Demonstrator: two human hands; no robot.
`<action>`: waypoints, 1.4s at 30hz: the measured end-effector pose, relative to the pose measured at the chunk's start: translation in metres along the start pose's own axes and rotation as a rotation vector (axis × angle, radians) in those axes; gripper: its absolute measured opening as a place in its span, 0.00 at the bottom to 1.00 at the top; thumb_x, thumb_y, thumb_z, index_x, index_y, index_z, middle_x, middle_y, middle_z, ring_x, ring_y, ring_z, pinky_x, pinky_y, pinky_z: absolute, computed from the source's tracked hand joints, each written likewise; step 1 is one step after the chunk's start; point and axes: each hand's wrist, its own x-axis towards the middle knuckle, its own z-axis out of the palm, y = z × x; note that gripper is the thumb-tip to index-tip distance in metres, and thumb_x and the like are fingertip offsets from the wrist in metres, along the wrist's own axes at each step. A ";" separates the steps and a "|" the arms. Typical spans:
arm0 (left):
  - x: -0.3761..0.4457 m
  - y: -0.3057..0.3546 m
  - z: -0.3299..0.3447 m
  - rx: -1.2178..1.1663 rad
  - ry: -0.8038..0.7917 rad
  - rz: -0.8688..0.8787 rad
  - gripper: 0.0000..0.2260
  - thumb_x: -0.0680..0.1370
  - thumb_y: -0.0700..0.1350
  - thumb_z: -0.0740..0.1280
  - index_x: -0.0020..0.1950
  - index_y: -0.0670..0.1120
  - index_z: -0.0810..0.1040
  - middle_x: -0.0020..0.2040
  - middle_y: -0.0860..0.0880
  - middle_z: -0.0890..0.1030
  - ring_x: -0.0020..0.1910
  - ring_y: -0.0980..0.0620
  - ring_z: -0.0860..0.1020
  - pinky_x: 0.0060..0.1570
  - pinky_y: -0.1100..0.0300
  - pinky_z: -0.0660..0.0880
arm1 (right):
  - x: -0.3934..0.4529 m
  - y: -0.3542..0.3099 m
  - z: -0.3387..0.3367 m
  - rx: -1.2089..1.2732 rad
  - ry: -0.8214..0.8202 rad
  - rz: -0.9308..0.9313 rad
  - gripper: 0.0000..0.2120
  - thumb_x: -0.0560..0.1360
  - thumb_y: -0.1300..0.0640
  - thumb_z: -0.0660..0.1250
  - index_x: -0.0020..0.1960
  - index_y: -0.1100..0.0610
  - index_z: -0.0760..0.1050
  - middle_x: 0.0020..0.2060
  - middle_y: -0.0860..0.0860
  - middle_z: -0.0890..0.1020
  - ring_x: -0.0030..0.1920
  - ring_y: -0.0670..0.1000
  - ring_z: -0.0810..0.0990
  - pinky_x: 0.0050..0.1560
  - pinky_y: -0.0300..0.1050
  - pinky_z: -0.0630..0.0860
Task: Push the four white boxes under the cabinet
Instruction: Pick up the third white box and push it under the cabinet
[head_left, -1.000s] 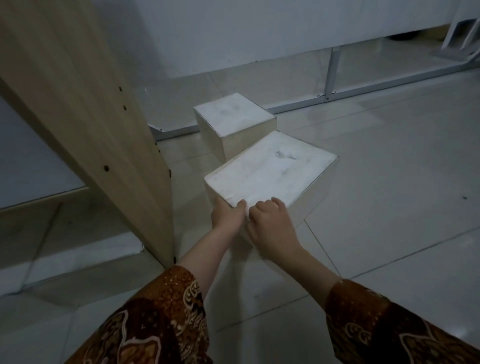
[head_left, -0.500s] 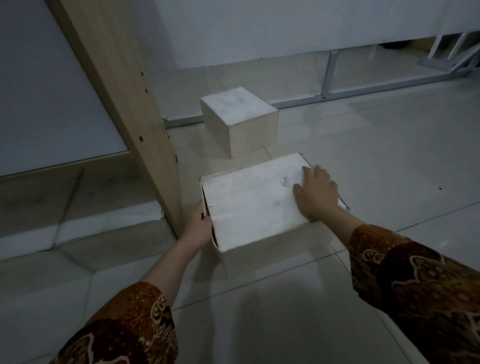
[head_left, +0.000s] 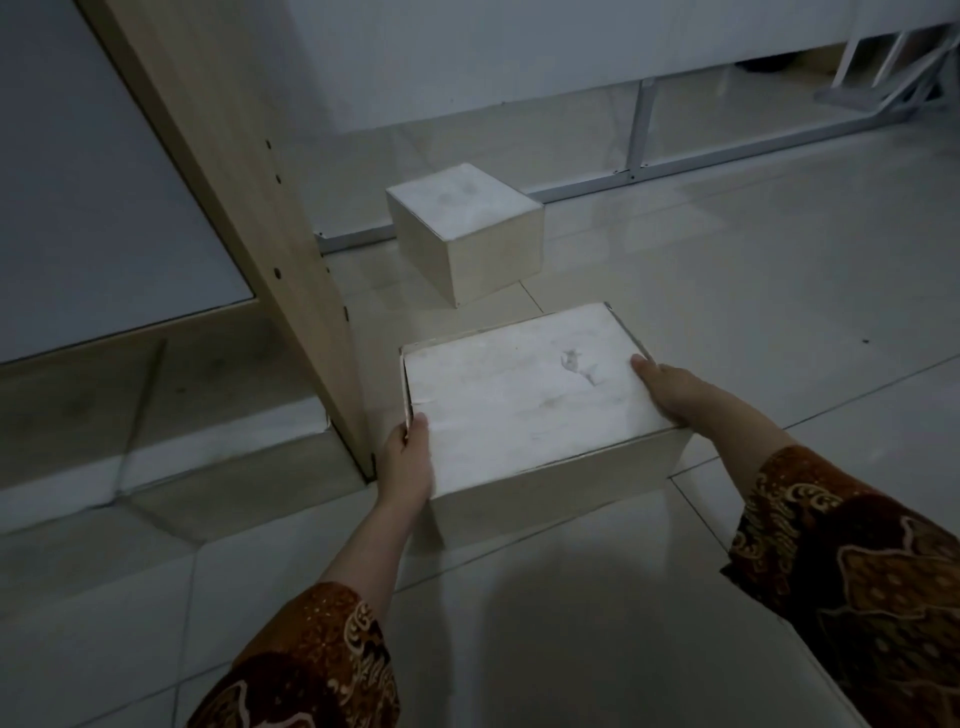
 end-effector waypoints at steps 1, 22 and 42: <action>0.002 -0.001 0.000 -0.026 -0.050 -0.032 0.13 0.80 0.52 0.59 0.55 0.46 0.77 0.49 0.47 0.79 0.49 0.48 0.77 0.51 0.56 0.75 | 0.000 -0.001 0.000 -0.016 -0.012 0.011 0.34 0.80 0.39 0.47 0.73 0.66 0.61 0.72 0.64 0.64 0.71 0.63 0.65 0.72 0.53 0.59; -0.094 -0.011 -0.093 -0.211 -0.112 -0.216 0.20 0.83 0.49 0.52 0.71 0.42 0.67 0.68 0.41 0.74 0.63 0.41 0.75 0.65 0.46 0.72 | -0.132 -0.007 0.047 -0.198 0.206 -0.027 0.26 0.82 0.49 0.44 0.67 0.65 0.68 0.65 0.64 0.73 0.64 0.63 0.72 0.64 0.52 0.67; -0.176 -0.005 -0.351 -0.162 0.351 -0.161 0.20 0.82 0.49 0.54 0.67 0.37 0.71 0.65 0.39 0.76 0.60 0.42 0.76 0.54 0.56 0.71 | -0.268 -0.166 0.181 0.000 -0.233 -0.313 0.21 0.81 0.53 0.52 0.69 0.65 0.65 0.67 0.63 0.71 0.65 0.63 0.71 0.67 0.52 0.68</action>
